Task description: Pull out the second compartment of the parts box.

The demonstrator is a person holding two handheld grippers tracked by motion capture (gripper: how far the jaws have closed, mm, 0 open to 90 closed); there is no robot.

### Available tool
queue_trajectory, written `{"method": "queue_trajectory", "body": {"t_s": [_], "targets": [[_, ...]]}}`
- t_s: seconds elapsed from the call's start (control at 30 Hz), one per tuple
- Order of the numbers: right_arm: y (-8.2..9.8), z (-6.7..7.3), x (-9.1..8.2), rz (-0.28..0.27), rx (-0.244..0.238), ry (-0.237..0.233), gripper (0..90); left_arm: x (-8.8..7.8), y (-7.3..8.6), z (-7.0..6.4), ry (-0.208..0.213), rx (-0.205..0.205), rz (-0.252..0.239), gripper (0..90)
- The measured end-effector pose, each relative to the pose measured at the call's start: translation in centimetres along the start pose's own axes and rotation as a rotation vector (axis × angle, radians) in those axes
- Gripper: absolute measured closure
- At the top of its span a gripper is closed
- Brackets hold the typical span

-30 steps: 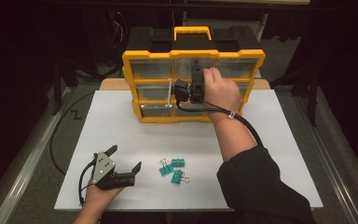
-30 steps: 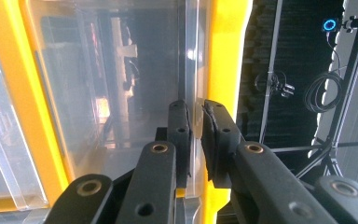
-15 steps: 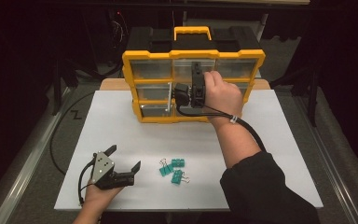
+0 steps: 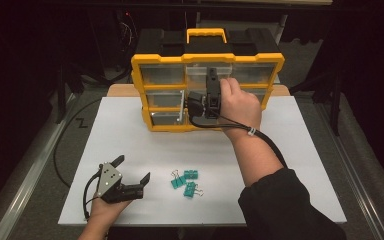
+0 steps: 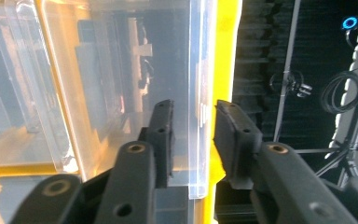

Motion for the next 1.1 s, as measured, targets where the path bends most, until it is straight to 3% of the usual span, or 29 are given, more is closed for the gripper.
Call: {"method": "queue_trajectory", "body": {"t_s": [0.27, 0.53, 0.63, 1.1], "targets": [[0.2, -0.46, 0.53, -0.007, -0.025, -0.043, 62.6, -0.02, -0.04, 0.02, -0.004, -0.004, -0.002, 0.3], [-0.32, -0.67, 0.62, -0.006, -0.027, -0.066, 75.7, -0.26, -0.24, 0.29, -0.011, -0.02, -0.02, 0.3], [-0.35, -0.56, 0.53, -0.002, -0.029, -0.052, 79.7, -0.38, -0.22, 0.44, -0.012, -0.023, -0.021, 0.3], [-0.14, -0.5, -0.22, -0.006, -0.036, -0.029, 80.5, -0.23, -0.03, 0.46, -0.017, -0.023, -0.007, 0.3]]}}
Point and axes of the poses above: each handheld gripper's, and its own axes: x roughly forward along the jaws, y roughly out of its underside, z roughly to its left, the point moved 7 cm from there along x, roughly forward along the jaws, and after that the axes turned 1 degree about -y, right-handed, at the moved point
